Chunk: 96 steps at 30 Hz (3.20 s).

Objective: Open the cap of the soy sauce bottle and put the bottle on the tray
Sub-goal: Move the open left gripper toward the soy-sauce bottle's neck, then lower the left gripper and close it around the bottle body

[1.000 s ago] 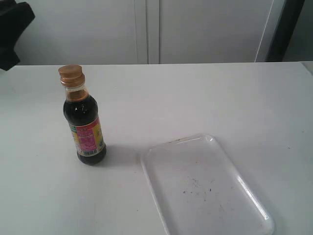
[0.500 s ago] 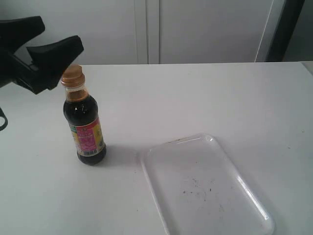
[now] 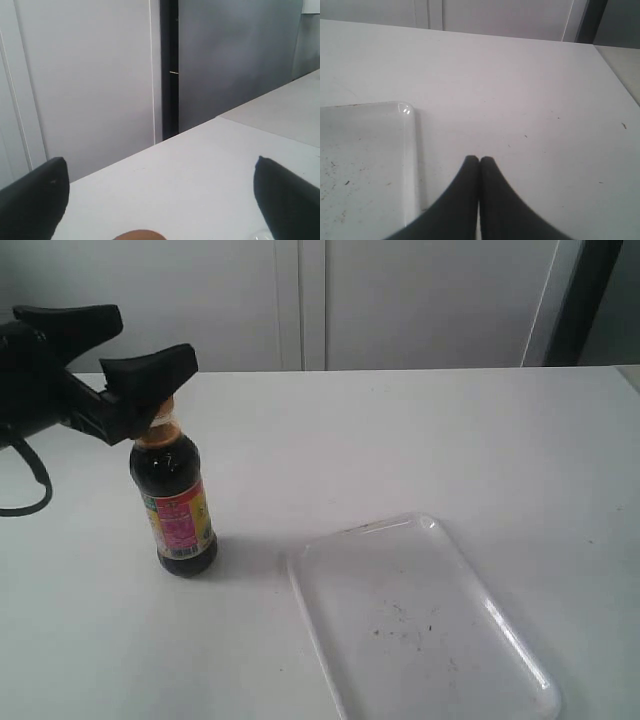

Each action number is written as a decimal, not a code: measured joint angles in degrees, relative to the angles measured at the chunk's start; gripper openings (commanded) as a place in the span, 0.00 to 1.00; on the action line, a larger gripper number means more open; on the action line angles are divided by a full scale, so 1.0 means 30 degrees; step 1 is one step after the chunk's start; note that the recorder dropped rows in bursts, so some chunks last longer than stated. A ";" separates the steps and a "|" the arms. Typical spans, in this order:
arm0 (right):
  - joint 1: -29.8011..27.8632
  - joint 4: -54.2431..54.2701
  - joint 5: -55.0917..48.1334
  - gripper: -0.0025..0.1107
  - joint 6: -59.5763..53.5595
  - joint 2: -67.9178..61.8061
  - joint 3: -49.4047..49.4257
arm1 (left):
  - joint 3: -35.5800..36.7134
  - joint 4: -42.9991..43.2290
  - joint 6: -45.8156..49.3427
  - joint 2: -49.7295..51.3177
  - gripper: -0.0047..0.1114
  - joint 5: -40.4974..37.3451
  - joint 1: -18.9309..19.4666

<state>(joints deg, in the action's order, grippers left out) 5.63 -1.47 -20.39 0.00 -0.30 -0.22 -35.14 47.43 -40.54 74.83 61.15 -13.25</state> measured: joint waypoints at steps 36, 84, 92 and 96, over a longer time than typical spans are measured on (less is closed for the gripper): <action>0.0000 0.0000 0.0000 0.02 0.0295 0.0000 0.0000 | 0.0000 -0.1939 0.2207 0.4916 0.94 0.1383 0.0000; 0.0000 0.0000 0.0000 0.02 0.0343 0.0000 0.0000 | 0.0057 -0.2022 0.4690 0.9627 0.94 0.2805 0.0000; 0.0000 0.0000 0.0000 0.02 0.0343 0.0000 0.0000 | 0.0656 -0.2324 0.5841 0.9655 0.94 0.2805 0.0000; 0.0000 0.0000 0.0000 0.02 0.0343 0.0000 0.0000 | 0.0656 -0.2452 0.5915 0.9860 0.94 0.2837 0.0000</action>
<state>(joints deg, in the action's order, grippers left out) 5.63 -1.47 -20.39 1.03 -0.30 -0.22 -33.17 40.07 -22.80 104.41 69.66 -13.25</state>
